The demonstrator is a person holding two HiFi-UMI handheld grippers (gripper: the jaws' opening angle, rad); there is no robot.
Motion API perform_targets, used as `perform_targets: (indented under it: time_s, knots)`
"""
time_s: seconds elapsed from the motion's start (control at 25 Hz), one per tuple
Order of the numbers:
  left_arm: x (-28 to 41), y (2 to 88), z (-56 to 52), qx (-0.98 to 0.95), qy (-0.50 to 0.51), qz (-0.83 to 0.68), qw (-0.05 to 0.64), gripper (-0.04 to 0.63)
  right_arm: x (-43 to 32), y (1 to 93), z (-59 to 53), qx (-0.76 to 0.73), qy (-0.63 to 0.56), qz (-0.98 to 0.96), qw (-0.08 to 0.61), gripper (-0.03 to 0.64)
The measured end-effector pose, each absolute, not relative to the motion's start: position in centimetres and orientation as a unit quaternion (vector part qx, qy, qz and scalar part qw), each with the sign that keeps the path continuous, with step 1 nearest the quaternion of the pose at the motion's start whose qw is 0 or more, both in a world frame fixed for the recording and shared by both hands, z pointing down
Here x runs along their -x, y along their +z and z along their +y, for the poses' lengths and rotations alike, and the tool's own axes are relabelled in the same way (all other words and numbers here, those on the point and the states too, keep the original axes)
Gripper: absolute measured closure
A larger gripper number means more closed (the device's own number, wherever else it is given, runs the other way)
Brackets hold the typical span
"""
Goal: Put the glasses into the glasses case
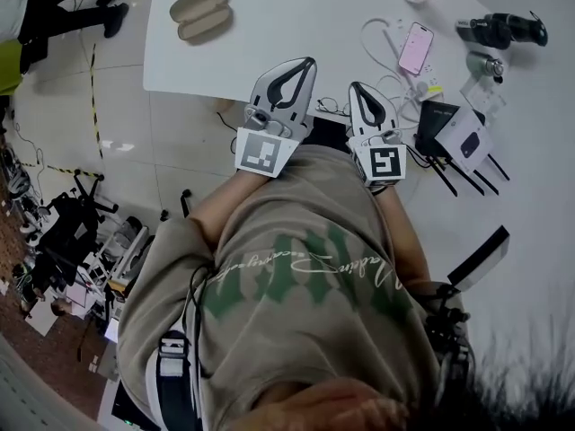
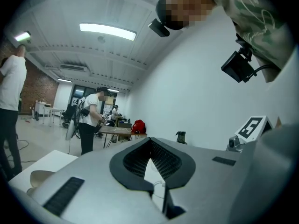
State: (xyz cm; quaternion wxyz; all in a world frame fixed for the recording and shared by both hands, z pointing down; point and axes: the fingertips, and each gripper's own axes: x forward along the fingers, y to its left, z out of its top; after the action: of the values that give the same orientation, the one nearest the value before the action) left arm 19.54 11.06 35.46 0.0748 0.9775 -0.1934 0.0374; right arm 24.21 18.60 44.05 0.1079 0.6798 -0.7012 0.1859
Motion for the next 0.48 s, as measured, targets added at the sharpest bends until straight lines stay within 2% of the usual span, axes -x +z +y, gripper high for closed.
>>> perform_targets:
  time_s: [0.16, 0.36, 0.48]
  knots:
    - [-20.3, 35.7, 11.5, -0.976, 0.037, -0.201, 0.072, 0.589, -24.0, 46.4, 19.7, -0.632, 0.199, -0.727, 0.178, 0.604]
    - [-21.1, 36.0, 12.4, -0.976, 0.037, -0.199, 0.074, 0.589, -21.6, 51.6, 22.5, -0.498, 0.222, -0.778, 0.312, 0.604]
    - [-21.4, 36.1, 13.0, -0.976, 0.041, -0.199, 0.073, 0.589, -20.5, 54.3, 24.4, -0.437, 0.228, -0.788, 0.369, 0.603]
